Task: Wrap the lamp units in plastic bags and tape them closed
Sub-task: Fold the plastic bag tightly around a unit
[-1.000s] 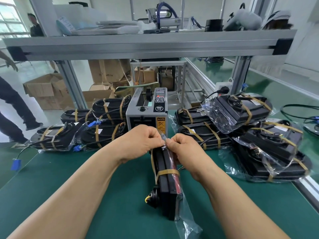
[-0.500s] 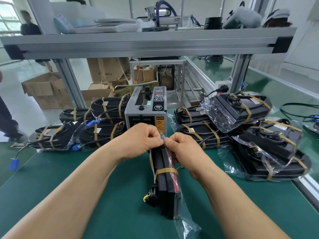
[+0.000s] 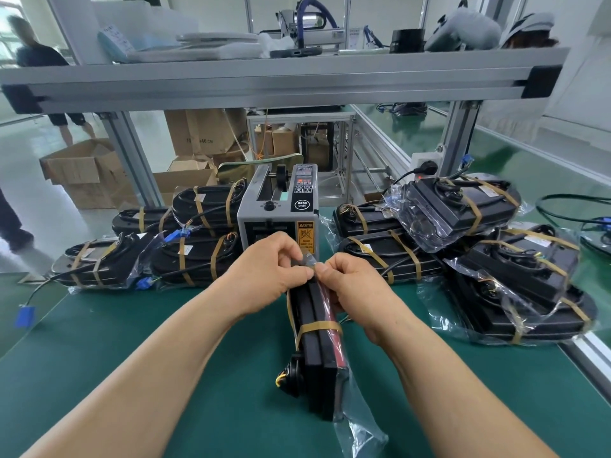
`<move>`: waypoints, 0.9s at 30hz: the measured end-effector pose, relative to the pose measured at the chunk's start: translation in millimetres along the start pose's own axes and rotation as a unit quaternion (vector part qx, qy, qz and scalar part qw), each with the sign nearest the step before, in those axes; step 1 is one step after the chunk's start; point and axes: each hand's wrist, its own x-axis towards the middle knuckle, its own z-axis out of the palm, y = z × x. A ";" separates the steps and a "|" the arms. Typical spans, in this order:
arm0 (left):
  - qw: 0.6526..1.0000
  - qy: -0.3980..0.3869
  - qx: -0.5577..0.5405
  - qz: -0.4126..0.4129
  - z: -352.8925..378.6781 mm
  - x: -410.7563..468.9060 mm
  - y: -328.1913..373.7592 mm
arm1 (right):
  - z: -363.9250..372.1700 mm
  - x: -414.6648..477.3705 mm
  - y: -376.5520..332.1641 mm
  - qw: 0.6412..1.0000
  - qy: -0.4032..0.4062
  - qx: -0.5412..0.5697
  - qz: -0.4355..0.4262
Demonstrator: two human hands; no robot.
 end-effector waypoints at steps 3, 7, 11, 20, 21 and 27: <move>0.994 0.065 -0.076 -0.043 15.6 -4.5 -7.5 | 0.6 0.1 -0.8 1.000 0.003 -0.015 0.001; 0.979 0.087 -0.167 -0.074 27.5 -8.1 -10.5 | 1.1 0.0 -2.0 1.000 0.009 -0.023 0.002; 0.974 0.028 -0.201 -0.097 21.5 -12.8 -10.3 | -0.4 -0.3 -1.1 1.000 0.011 -0.017 0.012; 0.918 -0.009 -0.343 -0.197 15.1 -15.0 -1.0 | 1.1 -3.1 -2.5 1.000 0.006 -0.014 0.014; 0.912 -0.001 -0.354 -0.206 14.9 -14.4 -1.2 | 1.3 -3.1 -2.8 1.000 0.005 -0.014 0.015; 0.911 0.037 -0.353 -0.210 19.3 -16.4 -3.6 | 1.3 -3.8 -4.0 0.999 0.011 -0.025 0.026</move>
